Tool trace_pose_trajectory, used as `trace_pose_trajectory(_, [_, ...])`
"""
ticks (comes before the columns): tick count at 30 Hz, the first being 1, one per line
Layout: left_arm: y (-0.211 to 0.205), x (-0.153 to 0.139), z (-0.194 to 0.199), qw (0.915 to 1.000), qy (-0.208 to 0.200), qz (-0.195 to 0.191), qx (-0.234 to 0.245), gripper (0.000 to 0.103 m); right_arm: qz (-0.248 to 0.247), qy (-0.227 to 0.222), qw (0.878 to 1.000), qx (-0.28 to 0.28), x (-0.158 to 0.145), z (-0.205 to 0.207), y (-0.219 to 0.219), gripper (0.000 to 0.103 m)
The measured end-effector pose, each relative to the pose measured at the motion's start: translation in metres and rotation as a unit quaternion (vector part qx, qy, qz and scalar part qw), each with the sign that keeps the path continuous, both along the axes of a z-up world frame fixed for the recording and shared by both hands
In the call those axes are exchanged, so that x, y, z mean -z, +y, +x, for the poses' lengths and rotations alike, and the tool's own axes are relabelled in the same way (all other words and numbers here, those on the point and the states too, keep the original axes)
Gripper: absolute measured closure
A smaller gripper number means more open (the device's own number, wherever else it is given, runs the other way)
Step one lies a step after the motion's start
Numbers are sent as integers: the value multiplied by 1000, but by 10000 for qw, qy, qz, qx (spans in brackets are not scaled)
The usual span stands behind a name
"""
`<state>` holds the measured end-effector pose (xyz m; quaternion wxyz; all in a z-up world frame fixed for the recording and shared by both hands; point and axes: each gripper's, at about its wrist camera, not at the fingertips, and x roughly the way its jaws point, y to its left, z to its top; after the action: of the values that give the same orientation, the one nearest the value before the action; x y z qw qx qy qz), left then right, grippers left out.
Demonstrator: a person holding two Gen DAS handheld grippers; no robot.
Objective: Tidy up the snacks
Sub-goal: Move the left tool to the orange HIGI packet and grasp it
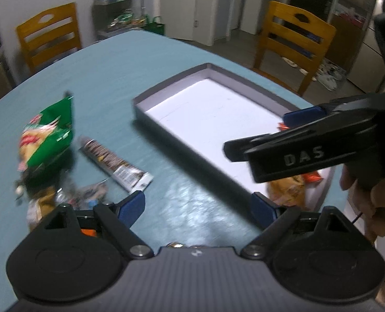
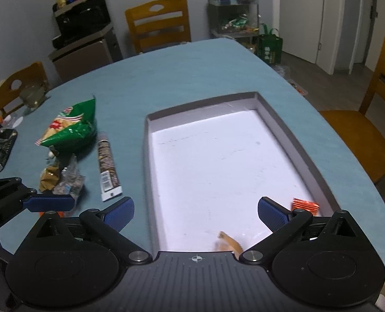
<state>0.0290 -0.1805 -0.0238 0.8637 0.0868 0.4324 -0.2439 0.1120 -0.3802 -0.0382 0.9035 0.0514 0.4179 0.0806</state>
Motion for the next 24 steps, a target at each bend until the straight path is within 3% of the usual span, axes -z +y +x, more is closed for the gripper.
trace_pose_trajectory(12, [46, 3, 0, 9967, 96, 12, -806, 14, -27, -65, 9993, -360, -4, 3, 28, 0])
trace_pose_trajectory(24, [89, 23, 5, 9847, 386, 29, -1699, 14, -172, -57, 9974, -694, -4, 1, 49, 0])
